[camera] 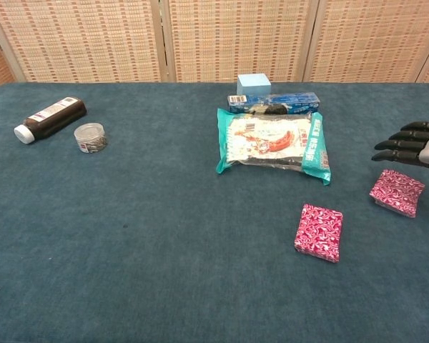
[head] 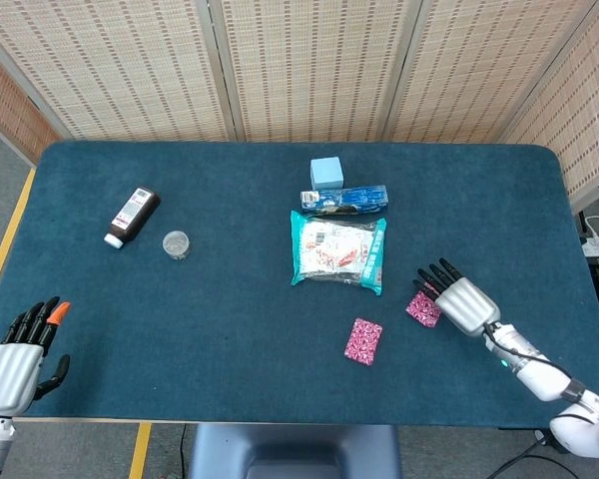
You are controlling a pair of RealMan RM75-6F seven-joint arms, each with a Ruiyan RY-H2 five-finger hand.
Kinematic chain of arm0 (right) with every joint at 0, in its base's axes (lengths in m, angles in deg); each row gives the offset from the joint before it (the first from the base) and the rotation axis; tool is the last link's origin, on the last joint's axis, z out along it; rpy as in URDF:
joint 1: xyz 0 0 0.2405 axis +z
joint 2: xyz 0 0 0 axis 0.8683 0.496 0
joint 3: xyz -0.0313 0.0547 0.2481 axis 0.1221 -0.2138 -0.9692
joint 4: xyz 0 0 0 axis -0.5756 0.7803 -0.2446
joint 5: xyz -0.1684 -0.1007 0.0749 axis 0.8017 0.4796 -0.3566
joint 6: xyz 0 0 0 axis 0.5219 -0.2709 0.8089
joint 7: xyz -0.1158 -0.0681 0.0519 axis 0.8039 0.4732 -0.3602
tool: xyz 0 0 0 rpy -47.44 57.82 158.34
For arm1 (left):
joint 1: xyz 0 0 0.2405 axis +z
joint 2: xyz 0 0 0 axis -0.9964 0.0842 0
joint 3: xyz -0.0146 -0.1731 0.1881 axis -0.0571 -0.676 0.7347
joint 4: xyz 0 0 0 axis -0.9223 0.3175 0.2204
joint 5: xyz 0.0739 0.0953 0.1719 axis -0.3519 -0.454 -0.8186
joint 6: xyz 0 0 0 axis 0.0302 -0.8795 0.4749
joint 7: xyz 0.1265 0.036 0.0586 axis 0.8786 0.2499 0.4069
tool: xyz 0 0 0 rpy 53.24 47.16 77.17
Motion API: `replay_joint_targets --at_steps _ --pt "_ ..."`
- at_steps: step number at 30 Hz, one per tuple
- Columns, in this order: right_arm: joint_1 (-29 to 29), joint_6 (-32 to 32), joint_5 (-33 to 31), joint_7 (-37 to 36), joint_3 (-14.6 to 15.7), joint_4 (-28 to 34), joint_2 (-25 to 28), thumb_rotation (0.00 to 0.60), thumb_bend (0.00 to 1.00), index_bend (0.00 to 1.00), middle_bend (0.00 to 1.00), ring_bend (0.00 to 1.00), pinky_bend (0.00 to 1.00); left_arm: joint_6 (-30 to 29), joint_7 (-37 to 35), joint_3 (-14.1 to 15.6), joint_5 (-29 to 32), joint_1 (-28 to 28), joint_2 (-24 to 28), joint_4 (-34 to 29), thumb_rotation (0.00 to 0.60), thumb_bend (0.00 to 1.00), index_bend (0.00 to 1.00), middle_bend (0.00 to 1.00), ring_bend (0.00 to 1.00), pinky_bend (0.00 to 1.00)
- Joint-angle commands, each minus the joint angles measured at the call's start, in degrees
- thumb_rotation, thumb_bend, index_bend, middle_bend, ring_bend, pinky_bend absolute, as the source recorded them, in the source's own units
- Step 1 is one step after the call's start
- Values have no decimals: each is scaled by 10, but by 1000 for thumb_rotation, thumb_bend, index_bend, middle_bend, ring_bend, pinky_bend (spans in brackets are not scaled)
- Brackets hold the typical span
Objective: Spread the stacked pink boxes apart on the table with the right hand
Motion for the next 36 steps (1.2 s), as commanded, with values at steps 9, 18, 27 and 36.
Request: replay_joint_targets --at_steps 9,18,27,36 --pt "5 -4 10 -22 7 -32 -28 600 268 11 67 0 0 2 0 0 2 -1 1 -1 600 459 0 0 0 128" --pt "8 -8 7 -30 6 -43 -43 600 268 112 150 0 0 2 -2 1 0 -1 1 1 600 458 0 0 0 128" --pt "9 -5 9 -23 7 -40 -43 600 268 135 167 0 0 2 -4 1 1 -1 0 3 600 459 0 0 0 128" --pt "10 -9 5 -10 5 -39 -47 600 268 192 203 0 0 3 -4 1 1 -2 1 1 600 458 0 0 0 128"
